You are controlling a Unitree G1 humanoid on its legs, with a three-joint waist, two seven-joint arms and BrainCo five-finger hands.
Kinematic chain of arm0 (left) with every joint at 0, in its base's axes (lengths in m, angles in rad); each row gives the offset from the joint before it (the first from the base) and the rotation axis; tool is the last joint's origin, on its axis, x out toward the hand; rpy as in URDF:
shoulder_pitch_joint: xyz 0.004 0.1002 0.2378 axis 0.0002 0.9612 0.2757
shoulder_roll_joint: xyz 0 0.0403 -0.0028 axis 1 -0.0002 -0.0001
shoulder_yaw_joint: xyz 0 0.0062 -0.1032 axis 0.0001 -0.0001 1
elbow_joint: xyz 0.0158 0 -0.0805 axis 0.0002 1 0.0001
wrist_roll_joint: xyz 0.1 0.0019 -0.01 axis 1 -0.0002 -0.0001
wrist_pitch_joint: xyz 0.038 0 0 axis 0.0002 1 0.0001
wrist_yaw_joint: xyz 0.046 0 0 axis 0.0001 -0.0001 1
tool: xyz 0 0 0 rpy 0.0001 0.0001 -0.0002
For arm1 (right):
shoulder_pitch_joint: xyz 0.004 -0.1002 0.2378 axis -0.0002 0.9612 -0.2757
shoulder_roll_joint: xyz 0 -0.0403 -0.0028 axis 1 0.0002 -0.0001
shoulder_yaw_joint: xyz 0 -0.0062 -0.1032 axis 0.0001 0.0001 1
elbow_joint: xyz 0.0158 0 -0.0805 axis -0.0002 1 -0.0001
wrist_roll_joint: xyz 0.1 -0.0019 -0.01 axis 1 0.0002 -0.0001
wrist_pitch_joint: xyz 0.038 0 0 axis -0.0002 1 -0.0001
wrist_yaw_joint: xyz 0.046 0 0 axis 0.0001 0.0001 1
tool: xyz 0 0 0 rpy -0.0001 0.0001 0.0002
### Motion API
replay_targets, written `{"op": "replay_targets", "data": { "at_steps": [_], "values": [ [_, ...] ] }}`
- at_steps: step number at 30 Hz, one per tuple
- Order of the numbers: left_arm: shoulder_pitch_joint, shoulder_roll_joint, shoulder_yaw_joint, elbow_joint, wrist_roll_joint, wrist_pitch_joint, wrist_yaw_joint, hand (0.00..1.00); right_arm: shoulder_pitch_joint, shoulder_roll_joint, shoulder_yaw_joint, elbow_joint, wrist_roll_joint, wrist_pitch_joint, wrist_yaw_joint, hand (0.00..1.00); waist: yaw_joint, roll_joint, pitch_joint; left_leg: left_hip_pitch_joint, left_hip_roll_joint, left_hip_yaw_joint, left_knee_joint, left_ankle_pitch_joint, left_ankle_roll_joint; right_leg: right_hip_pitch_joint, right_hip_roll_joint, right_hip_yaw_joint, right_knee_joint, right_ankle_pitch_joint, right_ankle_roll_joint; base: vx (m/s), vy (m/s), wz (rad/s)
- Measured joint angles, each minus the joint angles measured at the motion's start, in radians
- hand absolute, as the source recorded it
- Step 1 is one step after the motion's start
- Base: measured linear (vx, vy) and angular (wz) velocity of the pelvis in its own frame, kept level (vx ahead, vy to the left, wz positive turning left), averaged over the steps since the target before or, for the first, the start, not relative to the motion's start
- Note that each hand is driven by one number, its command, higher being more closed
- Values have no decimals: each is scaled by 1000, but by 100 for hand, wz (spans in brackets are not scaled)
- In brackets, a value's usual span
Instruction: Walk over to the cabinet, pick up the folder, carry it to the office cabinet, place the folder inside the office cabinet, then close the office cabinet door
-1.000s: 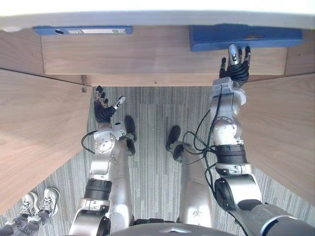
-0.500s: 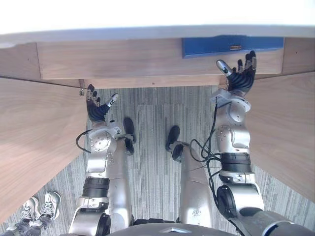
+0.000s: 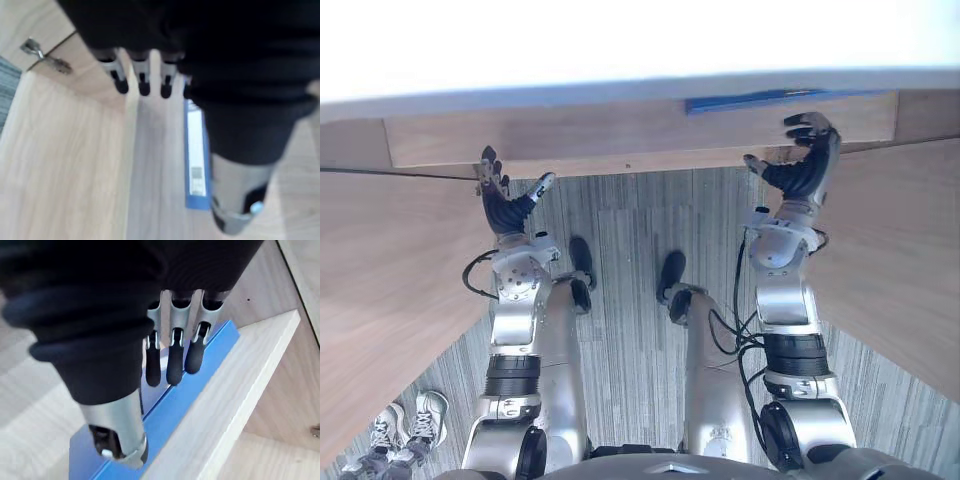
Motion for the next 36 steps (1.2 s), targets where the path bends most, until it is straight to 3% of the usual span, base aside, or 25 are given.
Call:
{"op": "replay_targets", "data": {
  "at_steps": [9, 20, 36],
  "values": [
    [7, -1, -9, 2, 22, 0, 5, 0, -22, -20, 78, 84, -106, -2, 8, 100, 5, 0, 0, -3, -2, -4, 13, -11, -10, -6, -7, -1, 22, -14, -2, -11, -47, 2],
    [-40, 1, -8, 52, 26, -15, 6, 0, -161, -55, 108, 186, -104, -3, 6, 100, 5, 0, 0, -23, -16, -14, 14, 4, 2, -25, -18, -6, 48, -22, -4, 4, -47, 4],
    [-122, 12, 18, 114, 0, -26, 9, 0, -305, -91, 113, 376, 18, -7, 7, 100, 6, 0, 0, -99, -17, -51, -6, 64, -9, -99, -17, -33, 80, -17, -16, -18, -58, 6]
  ]
}}
